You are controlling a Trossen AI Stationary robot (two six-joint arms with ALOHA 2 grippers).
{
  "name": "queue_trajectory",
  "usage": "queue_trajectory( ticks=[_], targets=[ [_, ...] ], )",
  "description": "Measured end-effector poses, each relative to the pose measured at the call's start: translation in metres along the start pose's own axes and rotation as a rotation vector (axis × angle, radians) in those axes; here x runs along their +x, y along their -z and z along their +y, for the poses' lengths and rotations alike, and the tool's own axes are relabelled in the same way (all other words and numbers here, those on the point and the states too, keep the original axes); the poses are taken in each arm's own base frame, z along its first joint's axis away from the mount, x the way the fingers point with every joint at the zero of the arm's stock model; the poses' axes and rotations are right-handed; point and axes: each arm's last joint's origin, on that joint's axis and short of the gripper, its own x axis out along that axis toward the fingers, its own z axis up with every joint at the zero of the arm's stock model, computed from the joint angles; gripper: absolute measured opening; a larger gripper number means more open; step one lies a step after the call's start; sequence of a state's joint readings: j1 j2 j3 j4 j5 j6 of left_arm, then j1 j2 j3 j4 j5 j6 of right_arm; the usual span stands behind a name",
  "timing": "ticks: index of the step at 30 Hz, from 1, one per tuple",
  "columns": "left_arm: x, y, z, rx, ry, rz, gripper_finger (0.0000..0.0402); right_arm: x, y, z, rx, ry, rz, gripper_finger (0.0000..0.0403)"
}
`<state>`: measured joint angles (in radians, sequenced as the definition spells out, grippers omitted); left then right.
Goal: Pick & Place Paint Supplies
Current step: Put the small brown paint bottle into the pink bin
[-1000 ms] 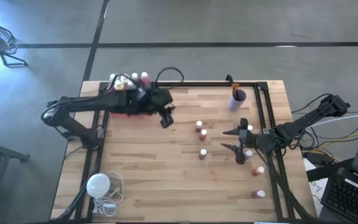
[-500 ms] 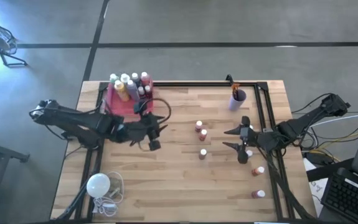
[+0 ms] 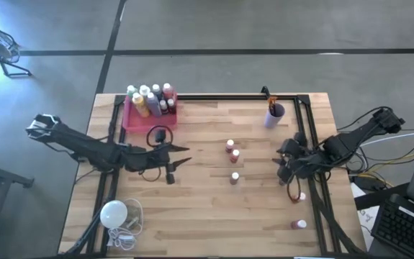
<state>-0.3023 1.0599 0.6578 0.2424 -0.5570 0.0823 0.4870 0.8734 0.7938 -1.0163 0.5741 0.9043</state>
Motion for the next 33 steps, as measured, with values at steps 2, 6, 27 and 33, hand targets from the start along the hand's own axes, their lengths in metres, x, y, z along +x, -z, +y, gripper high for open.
queue_trajectory(
  ticks=[2,6,27,33],
  targets=[
    [-0.001,0.012,-0.001,-0.016,0.015,-0.033,0.0154,0.005,-0.004,0.011,-0.046,-0.091,-0.031,0.0179],
    [-0.003,0.030,-0.001,-0.056,0.014,-0.086,0.0153,0.012,-0.009,0.032,-0.156,-0.230,-0.066,0.0176],
    [-0.006,0.045,-0.001,-0.111,0.023,-0.092,0.0154,0.105,0.028,0.104,-0.184,-0.157,0.144,0.0186],
    [-0.006,0.045,-0.001,-0.111,0.024,-0.092,0.0154,0.120,0.045,0.118,-0.098,-0.130,0.155,0.0196]
  ],
)
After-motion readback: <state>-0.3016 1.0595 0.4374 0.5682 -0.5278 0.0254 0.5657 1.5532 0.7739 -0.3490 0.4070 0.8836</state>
